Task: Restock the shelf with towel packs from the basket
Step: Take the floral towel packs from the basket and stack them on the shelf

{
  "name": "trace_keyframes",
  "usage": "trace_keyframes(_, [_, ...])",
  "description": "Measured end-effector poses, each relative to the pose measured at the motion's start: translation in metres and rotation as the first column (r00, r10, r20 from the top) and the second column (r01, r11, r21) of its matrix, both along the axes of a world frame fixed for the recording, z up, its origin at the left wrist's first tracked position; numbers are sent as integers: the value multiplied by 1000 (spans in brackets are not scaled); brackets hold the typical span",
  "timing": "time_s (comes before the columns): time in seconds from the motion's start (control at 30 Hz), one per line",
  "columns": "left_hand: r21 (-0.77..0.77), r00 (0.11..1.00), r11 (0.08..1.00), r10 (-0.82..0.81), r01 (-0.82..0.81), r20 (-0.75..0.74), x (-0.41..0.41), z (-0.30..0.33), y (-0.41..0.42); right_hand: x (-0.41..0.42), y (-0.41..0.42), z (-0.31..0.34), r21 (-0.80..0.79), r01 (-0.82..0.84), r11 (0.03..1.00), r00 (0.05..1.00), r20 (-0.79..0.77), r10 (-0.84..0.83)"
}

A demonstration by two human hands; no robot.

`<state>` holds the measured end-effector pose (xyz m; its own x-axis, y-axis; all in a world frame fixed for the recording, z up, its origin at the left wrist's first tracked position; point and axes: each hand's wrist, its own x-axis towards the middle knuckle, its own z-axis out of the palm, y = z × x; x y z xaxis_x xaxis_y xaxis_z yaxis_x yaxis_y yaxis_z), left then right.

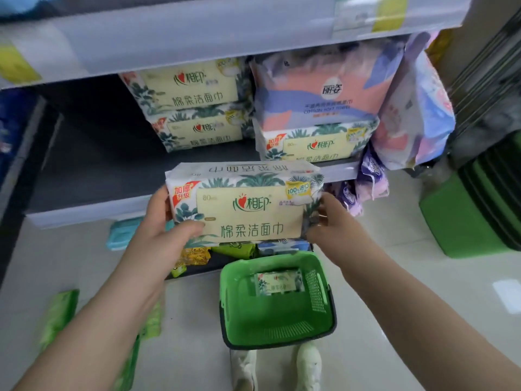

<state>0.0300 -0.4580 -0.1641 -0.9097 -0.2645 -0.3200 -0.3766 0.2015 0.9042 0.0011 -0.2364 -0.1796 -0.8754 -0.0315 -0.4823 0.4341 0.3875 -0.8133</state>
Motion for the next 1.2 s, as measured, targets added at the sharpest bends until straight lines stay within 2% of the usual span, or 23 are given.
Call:
trace_keyframes(0.1, [6, 993, 995, 101, -101, -63, -13, 1, -17, -15, -24, 3, -11, -17, 1000, 999, -29, 17])
trace_keyframes(0.43, [208, 917, 917, 372, -340, -141, -48, -5, -44, -54, -68, 3, -54, -49, 997, 994, -98, 43])
trace_keyframes(0.63, [228, 902, 904, 400, -360, -163, -72, -25, -47, -81, -86, -9, -98, 38, 994, 989, -141, -52])
trace_keyframes(0.8, [285, 887, 880, 435, -381, -158, -92, -47, -51, -89, -103, -34, -193, 155, 969, 965, -181, -190])
trace_keyframes(1.03, [208, 856, 888, 454, -411, -247, -103, -69, -53, -93, -118, -53, -204, 306, 930, 911, -222, -349])
trace_keyframes(1.2, [170, 843, 892, 452, -420, -291, -109, -75, -51, -96, -124, -64, -182, 298, 937, 901, -269, -339])
